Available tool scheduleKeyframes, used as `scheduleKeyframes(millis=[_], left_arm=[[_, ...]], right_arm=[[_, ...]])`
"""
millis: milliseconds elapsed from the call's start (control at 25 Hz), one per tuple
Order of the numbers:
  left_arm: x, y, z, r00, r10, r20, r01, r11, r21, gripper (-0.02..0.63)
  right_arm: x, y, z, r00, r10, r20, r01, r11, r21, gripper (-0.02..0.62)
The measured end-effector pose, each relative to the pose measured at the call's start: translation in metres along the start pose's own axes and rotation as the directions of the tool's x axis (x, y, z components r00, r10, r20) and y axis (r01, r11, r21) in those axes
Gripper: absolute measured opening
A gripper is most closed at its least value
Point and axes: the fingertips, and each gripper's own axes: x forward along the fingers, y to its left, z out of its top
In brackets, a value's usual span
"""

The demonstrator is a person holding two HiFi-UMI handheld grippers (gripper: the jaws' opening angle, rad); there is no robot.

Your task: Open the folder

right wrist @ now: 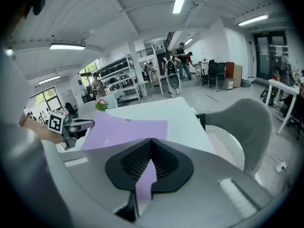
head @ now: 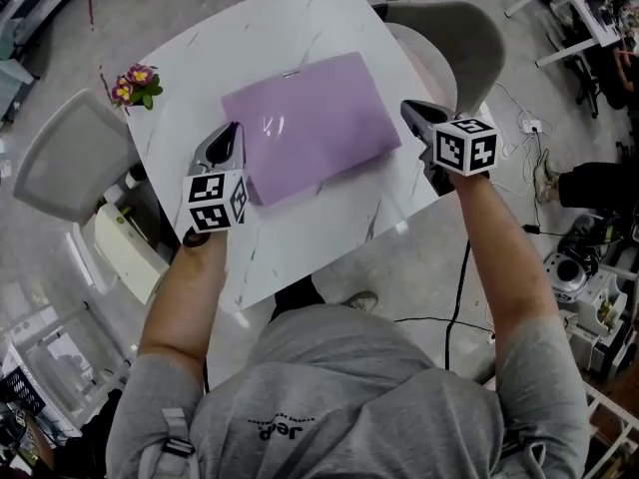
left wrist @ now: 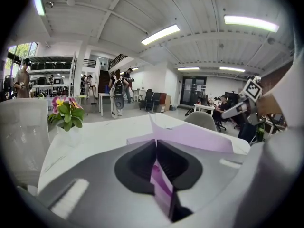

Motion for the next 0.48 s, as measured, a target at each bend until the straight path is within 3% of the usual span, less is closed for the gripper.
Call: scheduleKeyframes(millis=[240,480], left_arm=[[0.001,0.004,-0.002,1.0,-0.009,0.003,0.009,0.999,-0.036,0.071],[0.003,0.004,-0.003,1.0,-0.027,0.002,0.027,0.999,-0.047,0.071]], right_arm=[[0.078,-0.025,0.016,0.997,-0.013,-0.07,0.012,1.0,-0.019,0.003],[0.113,-0.039,0.009,0.995,-0.01,-0.096,0.01,1.0,0.005,0.003]])
